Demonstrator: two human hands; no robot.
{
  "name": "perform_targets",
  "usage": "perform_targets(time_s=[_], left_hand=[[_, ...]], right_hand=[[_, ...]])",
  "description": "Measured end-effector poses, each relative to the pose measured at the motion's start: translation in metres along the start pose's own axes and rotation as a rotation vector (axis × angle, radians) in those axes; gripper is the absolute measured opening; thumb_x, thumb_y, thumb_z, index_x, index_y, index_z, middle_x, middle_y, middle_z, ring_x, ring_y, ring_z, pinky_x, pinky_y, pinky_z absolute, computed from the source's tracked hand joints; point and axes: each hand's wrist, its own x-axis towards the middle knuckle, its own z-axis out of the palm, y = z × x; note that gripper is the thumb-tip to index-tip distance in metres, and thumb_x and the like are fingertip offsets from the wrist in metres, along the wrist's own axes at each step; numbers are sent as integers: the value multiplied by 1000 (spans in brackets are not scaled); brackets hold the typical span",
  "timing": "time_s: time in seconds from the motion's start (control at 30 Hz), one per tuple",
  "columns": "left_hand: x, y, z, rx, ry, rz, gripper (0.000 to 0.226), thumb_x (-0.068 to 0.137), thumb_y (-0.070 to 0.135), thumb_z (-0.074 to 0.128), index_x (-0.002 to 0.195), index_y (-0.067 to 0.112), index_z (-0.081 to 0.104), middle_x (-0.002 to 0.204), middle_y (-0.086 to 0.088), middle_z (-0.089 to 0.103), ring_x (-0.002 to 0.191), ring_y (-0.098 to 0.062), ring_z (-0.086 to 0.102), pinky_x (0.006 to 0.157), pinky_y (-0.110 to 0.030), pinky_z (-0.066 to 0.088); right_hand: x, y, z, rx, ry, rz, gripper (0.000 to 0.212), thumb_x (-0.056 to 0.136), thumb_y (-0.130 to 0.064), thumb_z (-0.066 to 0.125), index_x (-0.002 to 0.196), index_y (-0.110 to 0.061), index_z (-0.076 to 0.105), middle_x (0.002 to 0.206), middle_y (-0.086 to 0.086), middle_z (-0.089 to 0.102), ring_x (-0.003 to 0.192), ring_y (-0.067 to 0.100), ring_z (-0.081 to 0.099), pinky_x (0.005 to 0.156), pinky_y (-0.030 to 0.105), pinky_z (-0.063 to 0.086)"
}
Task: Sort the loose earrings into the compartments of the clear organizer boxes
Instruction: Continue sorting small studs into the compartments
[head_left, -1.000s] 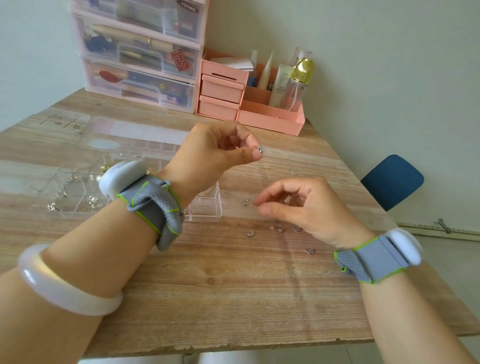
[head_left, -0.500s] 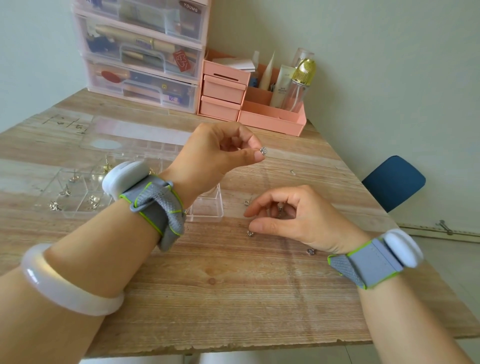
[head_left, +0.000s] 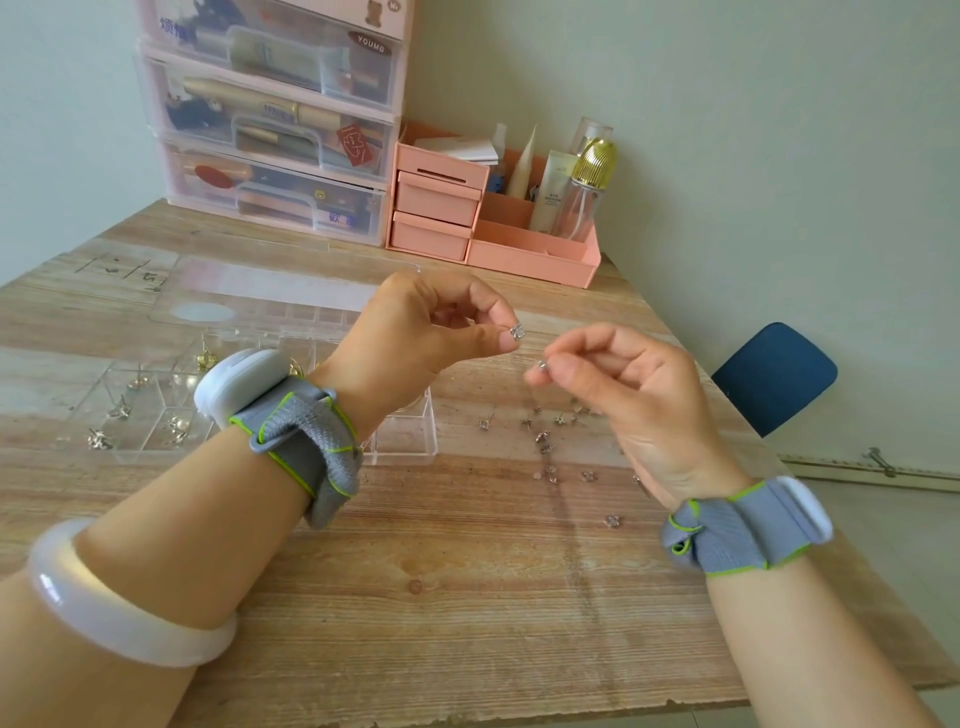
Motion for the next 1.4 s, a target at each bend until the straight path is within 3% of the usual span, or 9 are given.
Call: perform_targets(time_s=[0.07,0.13,0.27,0.4,0.53,0.67,0.83,1.4], left_hand=[[0,1,1,-4,-22,2,8,69,14,72,74,10,67,72,1,60,68,-17,47,67,-20,42],[-1,3,2,-17,-52,13,14,66,19,72,75,8,67,73,-1,62,71,-20,51,70,-23,46],[-3,7,3,-49,-109,34,18,63,21,71,75,8,68,74,-2,64,74,-26,54,77,-37,46],[-5,9,6,-77,-160,30,15,63,19,70,74,9,68,76,-8,64,77,-31,56,81,-47,46],[-6,10,8,-81,-189,23,16,63,19,69,75,8,68,77,-9,63,76,-26,54,79,-44,47],[-6,9,8,-91,-185,23,15,63,18,69,74,9,68,78,-12,63,79,-33,56,82,-42,48],[-5,9,7,-125,-191,16,12,63,18,69,73,10,68,78,-10,65,79,-27,57,82,-35,50],[-5,8,5,-196,-192,-5,11,60,17,72,69,12,69,71,3,67,74,-17,59,76,-24,51]], right_hand=[[1,-1,-1,95,41,19,7,71,-16,66,78,-14,66,72,6,72,67,15,59,54,12,34],[3,2,-1,106,32,24,7,68,-25,69,74,-22,69,74,2,70,65,18,42,51,20,23],[4,5,-1,170,-8,46,8,64,-26,71,72,-24,70,70,-9,57,60,6,36,49,17,27],[5,8,-2,237,-58,53,14,63,-29,75,73,-22,70,71,-3,52,56,6,35,49,15,29],[5,12,-3,239,-82,53,22,61,-37,80,74,-23,69,73,2,49,55,7,33,50,15,29],[5,14,-4,226,-93,61,27,59,-41,81,75,-23,67,69,-3,53,54,5,35,49,15,28],[5,13,-4,221,-119,70,23,61,-39,79,76,-25,68,71,-11,63,55,2,39,49,14,30],[5,14,-6,271,-150,28,20,63,-33,80,74,-22,67,72,-9,58,61,5,41,50,17,31]])
